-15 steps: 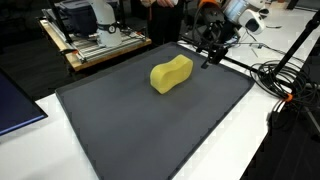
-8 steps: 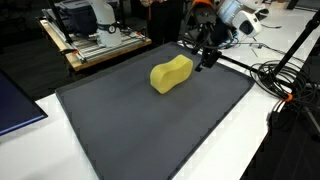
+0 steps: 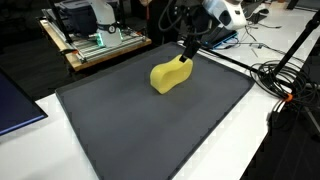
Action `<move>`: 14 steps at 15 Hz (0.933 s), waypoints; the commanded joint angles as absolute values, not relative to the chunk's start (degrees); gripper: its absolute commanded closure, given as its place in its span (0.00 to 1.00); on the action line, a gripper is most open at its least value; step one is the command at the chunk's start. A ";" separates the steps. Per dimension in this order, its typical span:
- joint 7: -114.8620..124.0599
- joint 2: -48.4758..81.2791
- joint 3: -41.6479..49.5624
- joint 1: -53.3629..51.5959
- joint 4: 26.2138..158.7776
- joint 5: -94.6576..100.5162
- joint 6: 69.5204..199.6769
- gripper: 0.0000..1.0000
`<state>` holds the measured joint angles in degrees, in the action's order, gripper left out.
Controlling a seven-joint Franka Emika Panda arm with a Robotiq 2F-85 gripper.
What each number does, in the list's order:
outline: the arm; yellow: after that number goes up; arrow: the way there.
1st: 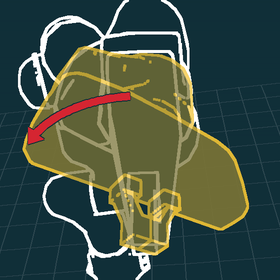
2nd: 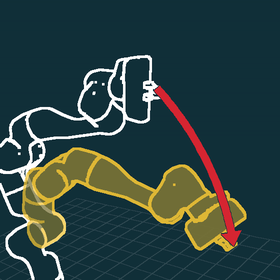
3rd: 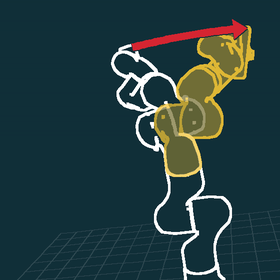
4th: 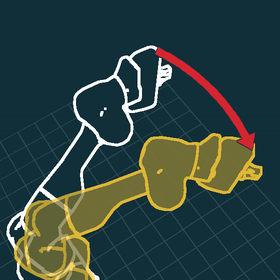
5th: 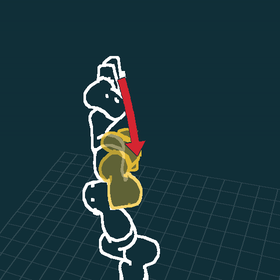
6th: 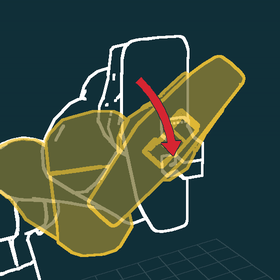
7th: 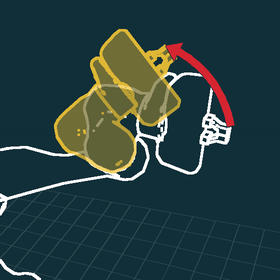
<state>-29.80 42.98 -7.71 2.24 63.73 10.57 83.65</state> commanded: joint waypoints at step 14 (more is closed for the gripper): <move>9.70 3.43 -1.41 0.58 110.80 2.37 105.99 0.00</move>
<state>5.44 12.74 -2.90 1.76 99.66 2.68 103.32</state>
